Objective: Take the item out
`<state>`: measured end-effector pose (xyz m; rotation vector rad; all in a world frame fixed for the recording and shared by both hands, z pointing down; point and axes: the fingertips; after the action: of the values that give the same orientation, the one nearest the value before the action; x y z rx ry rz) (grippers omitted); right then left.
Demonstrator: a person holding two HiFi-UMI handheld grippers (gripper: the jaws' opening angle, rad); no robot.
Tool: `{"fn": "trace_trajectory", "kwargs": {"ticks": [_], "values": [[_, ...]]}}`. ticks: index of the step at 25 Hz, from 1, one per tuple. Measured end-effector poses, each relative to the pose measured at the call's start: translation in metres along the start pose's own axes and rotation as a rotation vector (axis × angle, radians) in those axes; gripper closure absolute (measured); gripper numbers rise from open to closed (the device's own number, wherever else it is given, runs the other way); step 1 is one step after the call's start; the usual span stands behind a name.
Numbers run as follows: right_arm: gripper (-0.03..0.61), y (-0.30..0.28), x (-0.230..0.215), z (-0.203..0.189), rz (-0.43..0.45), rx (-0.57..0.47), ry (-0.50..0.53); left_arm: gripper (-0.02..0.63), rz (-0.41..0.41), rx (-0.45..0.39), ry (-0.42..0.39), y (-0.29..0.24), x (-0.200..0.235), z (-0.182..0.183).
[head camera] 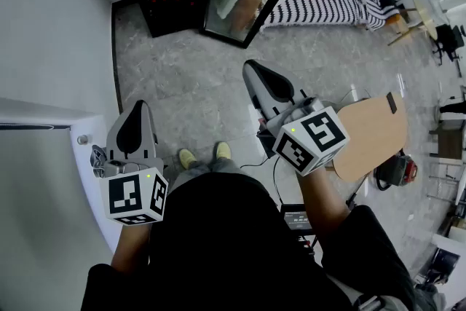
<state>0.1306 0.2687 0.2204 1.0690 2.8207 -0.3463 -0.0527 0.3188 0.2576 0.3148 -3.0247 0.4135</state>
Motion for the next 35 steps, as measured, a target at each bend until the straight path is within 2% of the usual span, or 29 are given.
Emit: {"fn": "trace_trajectory", "kwargs": {"ticks": [6,11,21,35], "values": [[0.572,-0.005,0.009,0.001,0.010,0.007,0.003,0.604,-0.016,0.006,-0.004,0.003,-0.001,0.002],[0.572,-0.008,0.011,-0.001,-0.008,0.008,-0.048,0.604,-0.025,-0.005,-0.009,0.006,0.003,0.005],[0.572,-0.027,0.034,-0.008,0.011,0.008,-0.098,0.604,-0.025,-0.030,-0.006,0.017,0.027,0.006],[0.572,-0.047,0.054,-0.017,0.032,0.023,-0.098,0.604,-0.025,-0.031,-0.011,0.018,0.051,0.003]]}}
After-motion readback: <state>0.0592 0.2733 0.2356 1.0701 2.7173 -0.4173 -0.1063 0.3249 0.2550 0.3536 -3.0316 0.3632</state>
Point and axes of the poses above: the fingertips, and each gripper's own axes: y backward along the fingers, x to its left, z out of its top, and after that the axes turned 2 degrees about z, right-handed
